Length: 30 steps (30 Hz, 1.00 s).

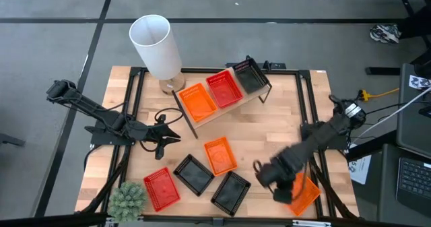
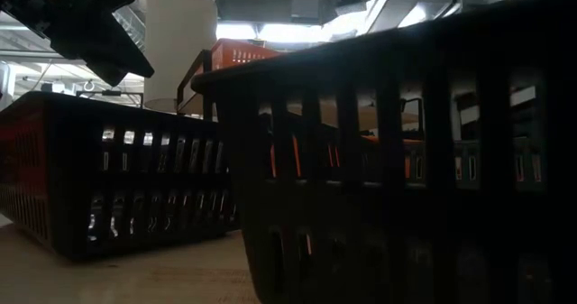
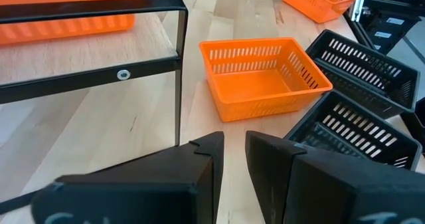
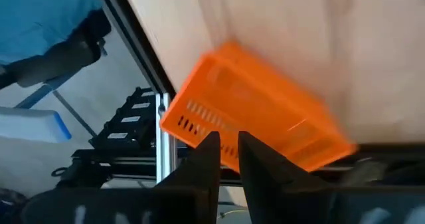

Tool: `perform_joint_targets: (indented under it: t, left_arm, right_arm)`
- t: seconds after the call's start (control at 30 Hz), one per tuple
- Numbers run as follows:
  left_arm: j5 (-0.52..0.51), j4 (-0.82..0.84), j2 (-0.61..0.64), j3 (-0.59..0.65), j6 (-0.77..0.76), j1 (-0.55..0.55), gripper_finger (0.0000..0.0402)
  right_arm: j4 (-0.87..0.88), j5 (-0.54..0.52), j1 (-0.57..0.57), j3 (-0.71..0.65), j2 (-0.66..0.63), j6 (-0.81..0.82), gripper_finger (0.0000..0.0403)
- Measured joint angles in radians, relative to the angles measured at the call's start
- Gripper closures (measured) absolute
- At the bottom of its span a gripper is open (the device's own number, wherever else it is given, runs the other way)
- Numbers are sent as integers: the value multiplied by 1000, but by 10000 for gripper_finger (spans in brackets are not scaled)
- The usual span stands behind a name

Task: Stack baskets on shelf by color
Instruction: Move the bottom orange basket to the center of the table

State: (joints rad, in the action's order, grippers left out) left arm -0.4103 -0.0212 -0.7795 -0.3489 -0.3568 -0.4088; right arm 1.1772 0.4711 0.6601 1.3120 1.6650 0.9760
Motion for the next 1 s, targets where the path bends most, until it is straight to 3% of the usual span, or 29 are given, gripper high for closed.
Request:
perform_joint_targets:
  t: [0.17,0.3,0.37,0.53,0.67,0.87,1.0]
  left_arm:
    - [0,0,0,0,-22,0,345]
    - [0,0,0,0,-34,0,345]
    - [0,0,0,0,-34,0,345]
    - [0,-1,0,0,-34,0,345]
    - [0,-1,0,0,-34,0,345]
    - [0,-2,0,0,-33,0,345]
    - [0,-2,0,0,-33,0,345]
  right_arm:
    - [-249,49,139,-146,0,251,349]
    - [-411,-48,194,-254,0,387,349]
    - [-461,-107,213,-301,0,437,349]
    - [-443,-83,216,-380,0,511,349]
    - [-439,-201,210,-448,0,477,349]
    - [-428,-324,137,-508,-10,264,349]
    - [-399,-515,66,-489,-6,68,349]
